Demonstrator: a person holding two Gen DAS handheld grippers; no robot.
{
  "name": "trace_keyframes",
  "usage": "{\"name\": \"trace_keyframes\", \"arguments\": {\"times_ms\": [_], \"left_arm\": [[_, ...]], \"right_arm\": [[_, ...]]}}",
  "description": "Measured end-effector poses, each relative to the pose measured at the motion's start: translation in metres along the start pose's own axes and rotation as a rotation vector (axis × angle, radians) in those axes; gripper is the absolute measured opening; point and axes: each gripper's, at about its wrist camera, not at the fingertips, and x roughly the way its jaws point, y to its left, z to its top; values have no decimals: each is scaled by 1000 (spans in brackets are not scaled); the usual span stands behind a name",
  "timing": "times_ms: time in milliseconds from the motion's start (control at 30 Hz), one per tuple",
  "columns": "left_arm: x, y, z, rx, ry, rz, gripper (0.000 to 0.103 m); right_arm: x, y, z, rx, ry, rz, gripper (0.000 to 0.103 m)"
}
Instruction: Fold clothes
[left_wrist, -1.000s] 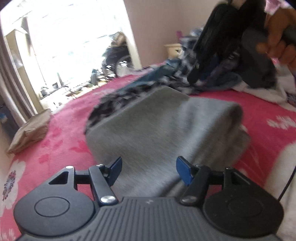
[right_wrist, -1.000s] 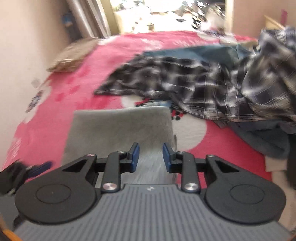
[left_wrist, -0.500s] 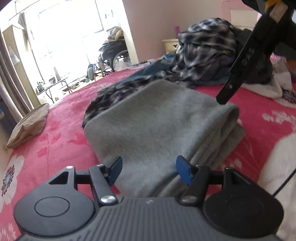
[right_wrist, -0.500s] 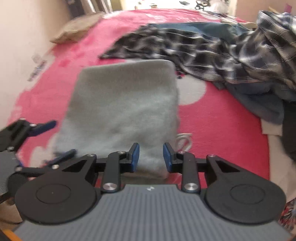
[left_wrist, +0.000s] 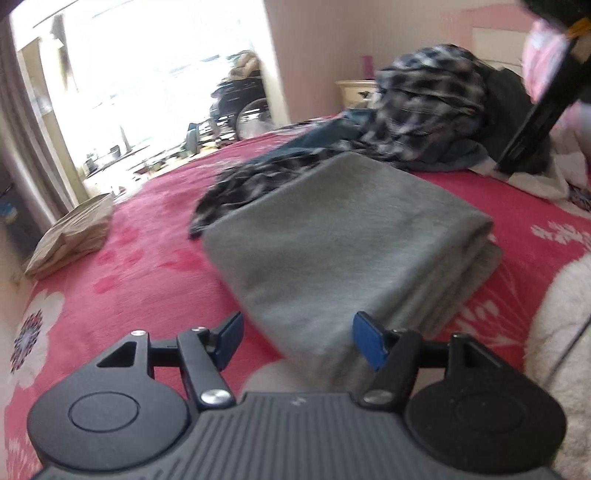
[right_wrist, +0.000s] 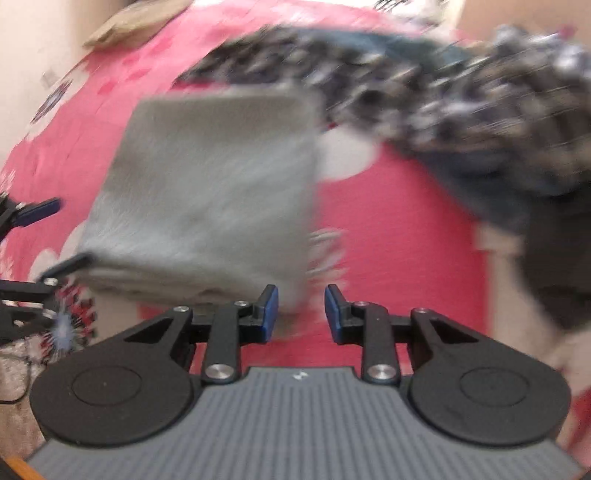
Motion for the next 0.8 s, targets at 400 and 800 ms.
{"name": "trace_keyframes", "arguments": {"times_ms": [400, 800], "left_arm": [[27, -5, 53, -56, 93, 40, 68], [82, -14, 60, -134, 350, 39, 74]], "right_arm": [[-34, -29, 26, 56, -110, 131, 27], [43, 17, 51, 42, -23, 223, 27]]}}
